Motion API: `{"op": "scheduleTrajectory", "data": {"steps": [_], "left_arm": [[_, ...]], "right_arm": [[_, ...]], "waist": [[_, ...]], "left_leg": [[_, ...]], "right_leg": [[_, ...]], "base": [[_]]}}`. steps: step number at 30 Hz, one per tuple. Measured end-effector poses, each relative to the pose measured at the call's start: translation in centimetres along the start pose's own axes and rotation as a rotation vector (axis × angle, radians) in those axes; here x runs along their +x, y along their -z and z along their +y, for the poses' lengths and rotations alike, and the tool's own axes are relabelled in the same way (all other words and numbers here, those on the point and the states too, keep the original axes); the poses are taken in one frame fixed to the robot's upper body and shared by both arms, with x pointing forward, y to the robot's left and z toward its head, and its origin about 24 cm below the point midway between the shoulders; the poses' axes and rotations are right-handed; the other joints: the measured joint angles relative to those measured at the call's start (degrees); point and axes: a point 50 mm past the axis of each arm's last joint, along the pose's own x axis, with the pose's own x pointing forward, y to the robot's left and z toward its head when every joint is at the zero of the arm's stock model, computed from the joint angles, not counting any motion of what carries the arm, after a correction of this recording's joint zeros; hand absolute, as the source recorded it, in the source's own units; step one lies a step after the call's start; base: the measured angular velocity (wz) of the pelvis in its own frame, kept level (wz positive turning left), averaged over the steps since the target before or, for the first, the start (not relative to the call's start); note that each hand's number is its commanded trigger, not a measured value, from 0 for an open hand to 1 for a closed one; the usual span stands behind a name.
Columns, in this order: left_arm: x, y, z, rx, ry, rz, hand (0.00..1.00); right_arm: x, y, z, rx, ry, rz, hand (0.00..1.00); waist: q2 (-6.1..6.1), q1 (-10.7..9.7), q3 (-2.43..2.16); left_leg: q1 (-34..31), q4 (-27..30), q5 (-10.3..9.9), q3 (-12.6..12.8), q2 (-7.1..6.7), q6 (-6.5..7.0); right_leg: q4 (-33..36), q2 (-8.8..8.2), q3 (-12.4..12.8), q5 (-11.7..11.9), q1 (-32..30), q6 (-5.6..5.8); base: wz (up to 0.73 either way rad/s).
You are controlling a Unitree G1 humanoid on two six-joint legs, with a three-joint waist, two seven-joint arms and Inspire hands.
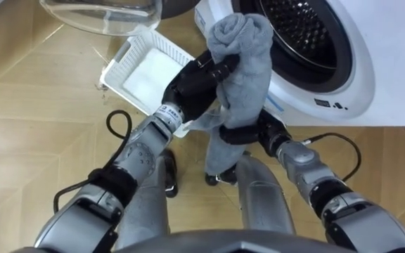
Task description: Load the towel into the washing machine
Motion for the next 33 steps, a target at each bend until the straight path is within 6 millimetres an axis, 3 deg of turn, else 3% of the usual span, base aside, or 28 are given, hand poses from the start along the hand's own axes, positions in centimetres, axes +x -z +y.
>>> {"op": "scheduleTrajectory", "data": {"steps": [6,9,12,17,21,27,33], "left_arm": [[-1.4,0.6,2.0,-0.085,-0.090,-0.005,0.00],[-3.0,0.5,4.3,-0.106,-0.194,-0.021,0.00],[-4.0,0.8,5.3,-0.112,-0.251,-0.013,0.00],[-5.7,0.8,7.3,-0.119,-0.400,-0.017,0.00],[-6.9,1.0,8.3,-0.076,-0.496,-0.004,0.00],[-6.9,1.2,8.4,-0.029,-0.549,0.031,0.00],[-7.3,1.0,8.7,-0.005,-0.596,0.043,0.00]], "right_arm": [[-0.3,1.3,-0.3,0.018,0.016,0.069,1.00],[-0.7,2.1,-1.1,0.029,0.051,0.107,1.00],[-0.9,2.3,-1.5,0.027,0.071,0.116,1.00],[-1.1,2.7,-2.2,0.073,0.115,0.136,1.00],[-1.2,2.8,-2.8,0.170,0.158,0.137,1.00],[-1.3,2.7,-4.2,0.298,0.214,0.162,1.00],[-1.6,2.1,-6.3,0.396,0.279,0.154,1.00]], "waist": [[0.10,2.47,0.07],[0.21,3.44,0.15],[0.39,4.31,0.26],[0.49,5.72,0.32],[0.49,5.97,0.32],[0.46,6.01,0.35],[-0.07,5.77,0.66]], "left_leg": [[0.18,-1.52,0.32,-0.01,-0.07,-0.42],[0.14,-1.94,0.35,-0.24,-0.15,-0.49],[0.00,-2.02,0.35,-0.33,-0.17,-0.50],[0.11,-2.28,0.50,-0.97,-0.96,-0.66],[-0.02,-2.29,0.59,-1.17,-1.05,-0.56],[-0.37,-2.63,1.13,-1.62,-1.56,-0.40],[-0.50,-2.96,1.56,-1.98,-2.10,-0.35]], "right_leg": [[-0.77,0.11,-0.11,-0.18,-0.15,-0.32],[-0.55,0.17,-0.23,-0.27,-0.20,-0.46],[-0.72,0.22,-0.29,-0.27,-0.27,-0.46],[-0.69,-0.23,-0.30,-0.52,-0.19,-0.27],[-0.51,-0.38,-0.51,-0.53,-0.13,-0.23],[-0.62,-1.17,-1.39,-0.65,-0.18,-0.25],[-0.48,-1.75,-1.82,-0.66,-0.22,-0.24]], "base": [[0.00],[0.04],[0.00],[0.06],[0.04],[0.09],[0.05]]}}
